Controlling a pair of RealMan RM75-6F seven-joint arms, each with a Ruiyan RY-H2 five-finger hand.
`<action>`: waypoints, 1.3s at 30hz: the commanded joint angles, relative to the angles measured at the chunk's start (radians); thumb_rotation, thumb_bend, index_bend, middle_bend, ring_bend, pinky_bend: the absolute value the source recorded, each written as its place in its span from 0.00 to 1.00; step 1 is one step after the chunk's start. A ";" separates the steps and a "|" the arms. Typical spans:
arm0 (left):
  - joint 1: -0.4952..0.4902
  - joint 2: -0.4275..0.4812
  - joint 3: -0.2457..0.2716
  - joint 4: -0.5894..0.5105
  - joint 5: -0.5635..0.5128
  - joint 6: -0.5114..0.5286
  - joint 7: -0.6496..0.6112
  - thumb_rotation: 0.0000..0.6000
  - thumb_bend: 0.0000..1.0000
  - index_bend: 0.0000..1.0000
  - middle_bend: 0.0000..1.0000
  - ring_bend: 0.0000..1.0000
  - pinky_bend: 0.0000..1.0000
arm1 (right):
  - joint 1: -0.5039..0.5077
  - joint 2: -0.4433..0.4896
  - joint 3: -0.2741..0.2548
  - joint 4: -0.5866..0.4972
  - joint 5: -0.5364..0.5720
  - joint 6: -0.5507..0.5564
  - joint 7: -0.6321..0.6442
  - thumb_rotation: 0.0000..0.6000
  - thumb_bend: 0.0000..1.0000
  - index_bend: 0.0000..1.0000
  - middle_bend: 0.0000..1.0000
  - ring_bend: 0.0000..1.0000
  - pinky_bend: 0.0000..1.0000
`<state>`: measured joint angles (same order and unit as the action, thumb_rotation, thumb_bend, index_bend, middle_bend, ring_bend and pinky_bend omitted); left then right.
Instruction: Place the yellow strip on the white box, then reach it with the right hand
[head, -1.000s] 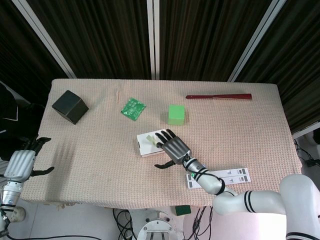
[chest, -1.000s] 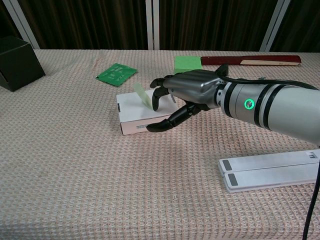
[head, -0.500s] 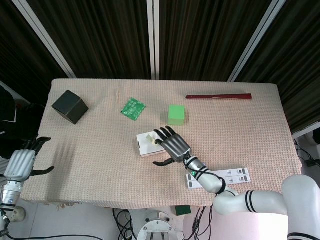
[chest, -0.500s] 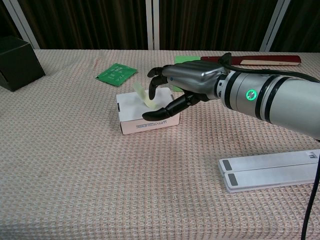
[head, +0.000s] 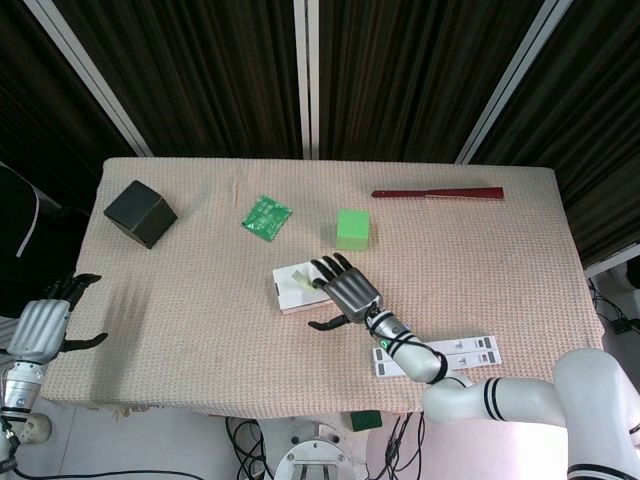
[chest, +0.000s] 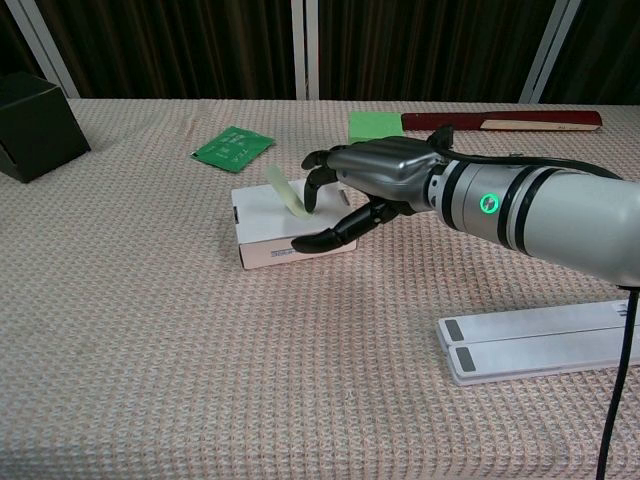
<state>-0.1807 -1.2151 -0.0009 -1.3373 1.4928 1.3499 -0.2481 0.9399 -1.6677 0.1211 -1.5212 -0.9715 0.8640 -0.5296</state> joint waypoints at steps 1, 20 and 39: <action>0.001 0.000 0.000 0.000 0.001 0.001 -0.001 0.95 0.00 0.16 0.16 0.05 0.18 | -0.003 0.002 0.006 -0.003 -0.024 0.006 0.021 0.30 0.19 0.29 0.00 0.00 0.00; -0.001 0.003 -0.004 -0.002 -0.004 -0.014 0.002 0.95 0.00 0.16 0.16 0.05 0.18 | 0.005 -0.026 0.006 0.048 -0.024 -0.020 0.034 0.30 0.20 0.29 0.00 0.00 0.00; 0.000 0.003 -0.004 -0.004 -0.001 -0.014 0.005 0.95 0.00 0.16 0.16 0.05 0.18 | -0.012 0.003 0.019 0.000 -0.077 0.013 0.070 0.30 0.20 0.29 0.00 0.00 0.00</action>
<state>-0.1805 -1.2118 -0.0053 -1.3416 1.4923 1.3361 -0.2430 0.9283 -1.6642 0.1408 -1.5216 -1.0491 0.8772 -0.4582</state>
